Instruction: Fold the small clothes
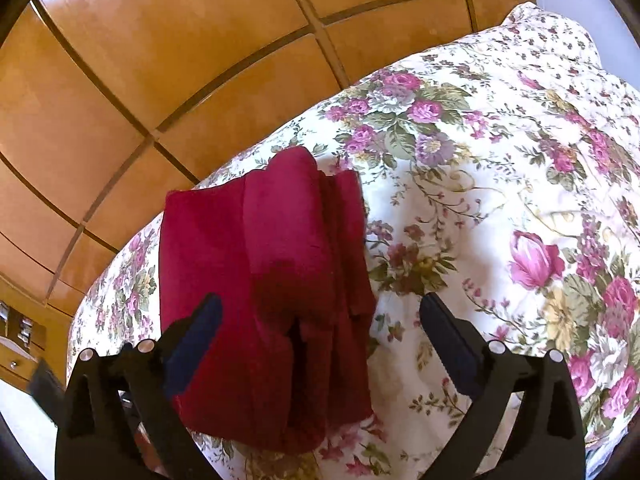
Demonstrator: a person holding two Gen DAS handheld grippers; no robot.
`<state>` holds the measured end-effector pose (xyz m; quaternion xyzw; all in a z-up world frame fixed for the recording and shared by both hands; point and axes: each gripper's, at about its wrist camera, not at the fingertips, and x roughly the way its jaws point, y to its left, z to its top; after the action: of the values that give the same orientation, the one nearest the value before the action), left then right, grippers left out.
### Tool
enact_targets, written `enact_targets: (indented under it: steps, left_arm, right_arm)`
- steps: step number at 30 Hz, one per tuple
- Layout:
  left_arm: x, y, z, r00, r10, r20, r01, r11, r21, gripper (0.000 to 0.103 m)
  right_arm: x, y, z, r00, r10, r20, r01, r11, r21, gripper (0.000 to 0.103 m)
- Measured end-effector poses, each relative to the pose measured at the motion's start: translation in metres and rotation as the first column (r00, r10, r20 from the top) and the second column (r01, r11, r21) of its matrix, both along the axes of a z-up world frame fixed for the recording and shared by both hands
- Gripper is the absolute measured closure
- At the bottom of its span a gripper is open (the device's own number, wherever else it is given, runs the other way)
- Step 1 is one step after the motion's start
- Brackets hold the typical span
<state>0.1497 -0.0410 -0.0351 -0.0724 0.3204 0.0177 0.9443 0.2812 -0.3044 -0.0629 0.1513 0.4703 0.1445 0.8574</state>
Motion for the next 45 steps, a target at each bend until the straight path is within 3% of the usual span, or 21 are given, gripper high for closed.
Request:
enact_targets:
  steps: [2,5,8,11,12,14,15,17,19,20,21,22,23,26,31,34,36,38,45]
  left_arm:
    - [0.012,-0.014,0.009,1.0,-0.025,0.013,0.024,0.998,0.056,0.025]
    - [0.037,-0.038,0.008,0.997,-0.072,-0.033,0.077,0.985,0.156,0.023]
    - [0.062,-0.056,-0.015,0.986,-0.118,-0.121,0.144,0.959,0.243,0.022]
    - [0.065,-0.061,-0.035,0.976,-0.178,-0.123,0.207,0.934,0.29,0.022]
    - [0.062,-0.061,-0.038,0.973,-0.203,-0.112,0.227,0.931,0.285,0.022]
    - [0.057,-0.055,-0.04,0.972,-0.215,-0.091,0.231,0.94,0.253,0.022]
    - [0.054,-0.049,-0.04,0.972,-0.223,-0.078,0.234,0.95,0.205,0.022]
    - [0.051,-0.031,-0.043,0.97,-0.237,-0.05,0.24,0.969,0.067,0.02]
    - [0.052,0.001,-0.052,0.971,-0.232,-0.057,0.22,0.961,-0.168,0.01]
    - [0.053,0.013,-0.058,0.97,-0.232,-0.067,0.206,0.941,-0.269,0.009]
    - [0.056,0.03,-0.068,0.969,-0.233,-0.086,0.179,0.895,-0.409,0.007]
    - [0.057,0.043,-0.077,0.968,-0.234,-0.087,0.16,0.849,-0.503,0.007]
    - [0.056,0.047,-0.078,0.969,-0.238,-0.073,0.166,0.836,-0.523,0.007]
    - [0.055,0.04,-0.076,0.963,-0.26,-0.075,0.191,0.85,-0.49,0.007]
    - [0.055,0.029,-0.074,0.94,-0.335,-0.071,0.262,0.838,-0.479,0.007]
    - [0.052,0.013,-0.072,0.92,-0.382,-0.089,0.308,0.845,-0.438,0.007]
    - [0.054,0.009,-0.071,0.917,-0.388,-0.095,0.322,0.858,-0.401,0.009]
    - [0.053,0.006,-0.071,0.916,-0.39,-0.094,0.327,0.862,-0.388,0.018]
    - [0.037,-0.011,-0.049,0.933,-0.353,-0.071,0.325,0.911,-0.254,0.043]
  right_arm:
    - [0.007,0.003,-0.006,1.0,-0.004,-0.012,0.004,1.0,-0.002,0.002]
    - [0.017,0.004,-0.012,1.0,-0.012,-0.017,0.011,1.0,-0.026,0.002]
    - [0.033,0.007,-0.027,0.999,-0.009,-0.039,0.006,0.995,-0.097,0.002]
    - [0.041,-0.004,-0.053,0.993,-0.031,-0.113,0.008,0.979,-0.203,0.002]
    - [0.042,-0.01,-0.061,0.989,-0.038,-0.14,0.012,0.982,-0.187,0.002]
    - [0.042,-0.025,-0.075,0.979,-0.063,-0.193,0.051,0.996,-0.067,0.002]
    - [0.041,-0.031,-0.079,0.97,-0.088,-0.225,0.089,0.996,-0.009,0.002]
    - [0.04,-0.029,-0.077,0.972,-0.084,-0.218,0.083,0.996,-0.013,0.002]
    - [0.039,-0.024,-0.072,0.978,-0.059,-0.2,0.056,0.998,-0.023,0.002]
    - [0.039,-0.022,-0.07,0.98,-0.044,-0.195,0.043,0.999,-0.012,0.002]
    - [0.038,-0.019,-0.068,0.982,-0.007,-0.189,0.013,0.999,0.029,0.002]
    - [0.038,-0.016,-0.067,0.982,0.013,-0.19,-0.002,0.999,0.053,0.002]
    - [0.038,-0.014,-0.07,0.98,0.039,-0.196,-0.022,0.996,0.088,0.002]
    - [0.039,-0.005,-0.081,0.97,0.056,-0.238,-0.033,0.994,0.101,0.002]
    - [0.045,-0.003,-0.084,0.972,0.041,-0.232,-0.019,0.995,0.097,0.002]
    - [0.05,0.001,-0.085,0.972,0.041,-0.23,-0.019,0.995,0.097,0.003]
    - [0.053,0.006,-0.081,0.974,0.068,-0.216,-0.045,0.993,0.11,0.015]
    - [0.053,0.008,-0.077,0.974,0.085,-0.208,-0.058,0.99,0.128,0.032]
    - [0.041,0.003,-0.062,0.979,0.106,-0.172,-0.072,0.979,0.19,0.052]
